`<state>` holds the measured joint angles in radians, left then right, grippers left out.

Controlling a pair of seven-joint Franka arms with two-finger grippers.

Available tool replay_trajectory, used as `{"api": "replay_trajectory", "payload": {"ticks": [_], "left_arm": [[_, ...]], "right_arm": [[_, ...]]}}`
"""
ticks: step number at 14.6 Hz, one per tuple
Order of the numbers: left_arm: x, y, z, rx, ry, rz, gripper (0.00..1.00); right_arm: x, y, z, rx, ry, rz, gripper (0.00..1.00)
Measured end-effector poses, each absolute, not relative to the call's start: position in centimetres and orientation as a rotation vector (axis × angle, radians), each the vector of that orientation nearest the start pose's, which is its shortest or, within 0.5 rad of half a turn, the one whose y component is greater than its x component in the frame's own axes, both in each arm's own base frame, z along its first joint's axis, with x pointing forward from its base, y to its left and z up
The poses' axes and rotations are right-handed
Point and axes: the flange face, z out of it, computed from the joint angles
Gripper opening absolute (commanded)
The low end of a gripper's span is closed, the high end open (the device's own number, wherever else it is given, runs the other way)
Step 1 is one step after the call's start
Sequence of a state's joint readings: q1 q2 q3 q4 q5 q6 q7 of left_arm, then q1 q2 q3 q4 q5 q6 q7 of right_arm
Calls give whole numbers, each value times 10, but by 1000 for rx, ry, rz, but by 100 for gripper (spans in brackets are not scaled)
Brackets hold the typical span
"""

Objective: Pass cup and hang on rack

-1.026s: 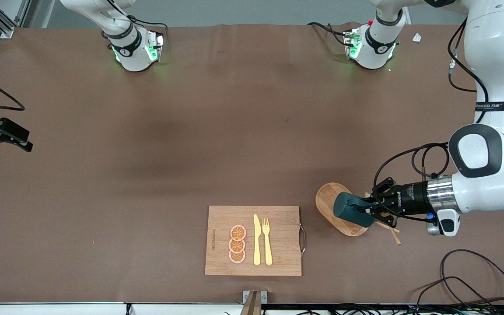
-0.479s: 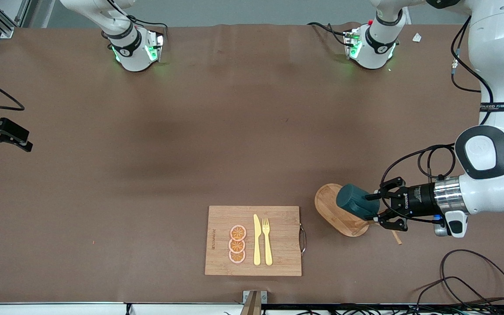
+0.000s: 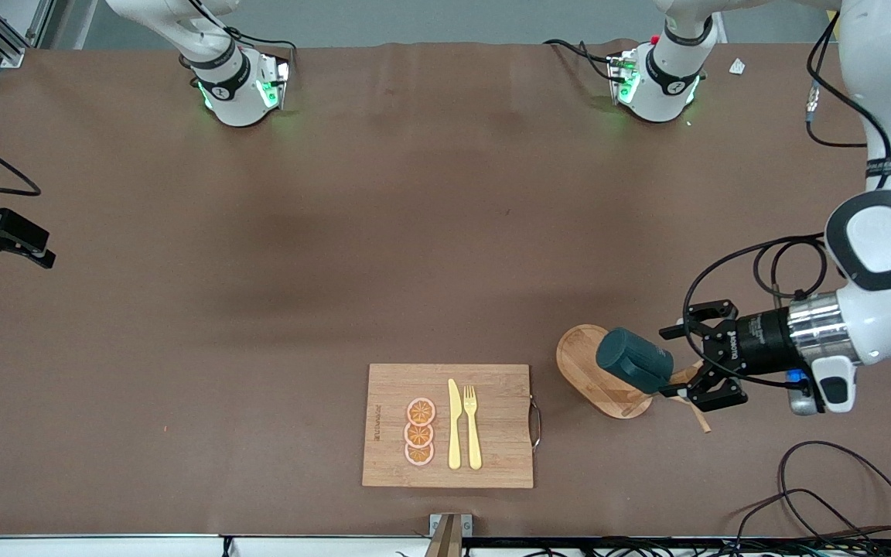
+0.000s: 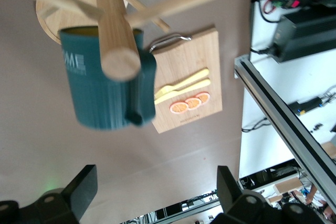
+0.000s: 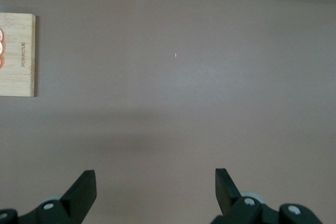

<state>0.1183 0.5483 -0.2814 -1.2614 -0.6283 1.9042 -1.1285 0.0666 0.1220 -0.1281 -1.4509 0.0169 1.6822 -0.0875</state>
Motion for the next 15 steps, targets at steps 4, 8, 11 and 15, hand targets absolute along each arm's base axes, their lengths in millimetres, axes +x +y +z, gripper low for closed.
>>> {"api": "replay_trajectory", "payload": {"ticks": [4,8,11,15], "left_arm": [[693,-126,543,2275,1199,-226,100],[664,-138,573,2737,859,19,100],[649,-123,598,2927,569,122,100],[612,-100,638,3131,247,132,100]], "right_arm": [[602,-36,622,-3144,-27,-173,100],[602,-36,622,-3144,-27,-173,100],[602,-36,622,-3144,-27,-173,100],[602,-36,622,-3144,-27,-172,100]]}}
